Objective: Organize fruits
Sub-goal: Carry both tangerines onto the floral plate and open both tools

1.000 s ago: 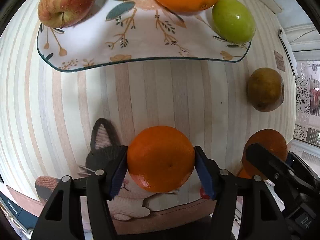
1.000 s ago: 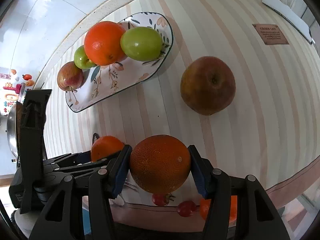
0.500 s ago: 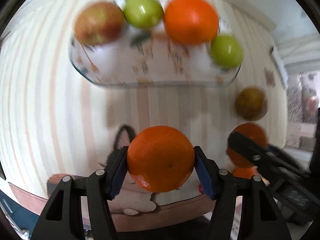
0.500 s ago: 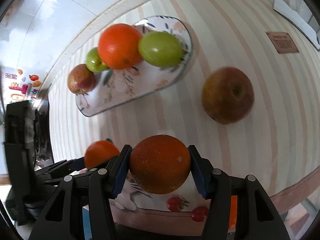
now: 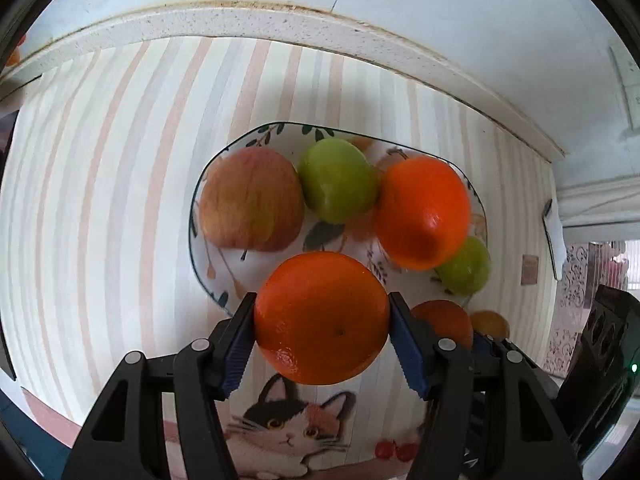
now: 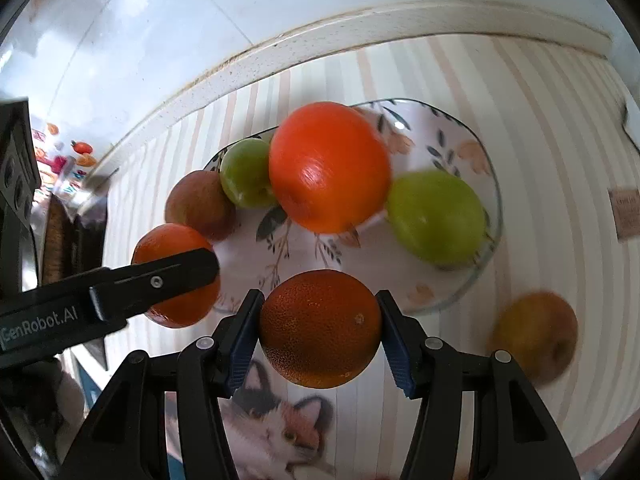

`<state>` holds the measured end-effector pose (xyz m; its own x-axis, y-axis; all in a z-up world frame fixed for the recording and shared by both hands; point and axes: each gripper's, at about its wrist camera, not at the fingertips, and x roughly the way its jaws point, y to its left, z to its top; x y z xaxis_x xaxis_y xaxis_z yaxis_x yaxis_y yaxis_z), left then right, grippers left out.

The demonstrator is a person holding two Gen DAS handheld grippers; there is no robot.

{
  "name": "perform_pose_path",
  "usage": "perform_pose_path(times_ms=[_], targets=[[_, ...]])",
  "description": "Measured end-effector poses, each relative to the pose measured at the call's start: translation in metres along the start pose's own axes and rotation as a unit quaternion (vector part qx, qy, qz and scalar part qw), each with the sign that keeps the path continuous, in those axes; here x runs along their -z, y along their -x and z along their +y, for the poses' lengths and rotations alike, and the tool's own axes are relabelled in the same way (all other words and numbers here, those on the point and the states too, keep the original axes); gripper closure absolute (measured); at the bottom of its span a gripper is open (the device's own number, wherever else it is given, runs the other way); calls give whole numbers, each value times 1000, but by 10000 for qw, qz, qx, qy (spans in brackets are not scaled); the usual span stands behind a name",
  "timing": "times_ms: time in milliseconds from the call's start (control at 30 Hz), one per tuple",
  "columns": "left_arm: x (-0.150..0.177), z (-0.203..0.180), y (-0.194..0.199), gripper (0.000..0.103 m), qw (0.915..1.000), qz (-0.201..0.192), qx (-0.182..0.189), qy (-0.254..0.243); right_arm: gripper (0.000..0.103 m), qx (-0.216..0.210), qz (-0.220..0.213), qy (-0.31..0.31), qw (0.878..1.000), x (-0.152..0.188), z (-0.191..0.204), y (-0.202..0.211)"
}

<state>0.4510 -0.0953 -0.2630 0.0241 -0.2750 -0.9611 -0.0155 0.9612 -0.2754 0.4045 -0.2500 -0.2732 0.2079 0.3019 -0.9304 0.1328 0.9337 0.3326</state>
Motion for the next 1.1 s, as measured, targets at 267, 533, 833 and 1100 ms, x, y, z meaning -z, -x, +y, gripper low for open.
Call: perform_pose_path(times_ms=[267,533,833,1100], targets=[[-2,2,-14,41,9995,43,-305,-34,19,71,17,-66,10000,-7,-1,-16],[-1,-4,5,21,9986,-218,-405,-262,9,97,60,-247,9996,1,-7,-7],[16,-1,36,21,9951,-531,-710,-440,9,509,-182,-156,9984,9,-9,33],[43,5,64,21,9907,-913,-877,-492,9,776,-642,127,9948,25,-1,79]])
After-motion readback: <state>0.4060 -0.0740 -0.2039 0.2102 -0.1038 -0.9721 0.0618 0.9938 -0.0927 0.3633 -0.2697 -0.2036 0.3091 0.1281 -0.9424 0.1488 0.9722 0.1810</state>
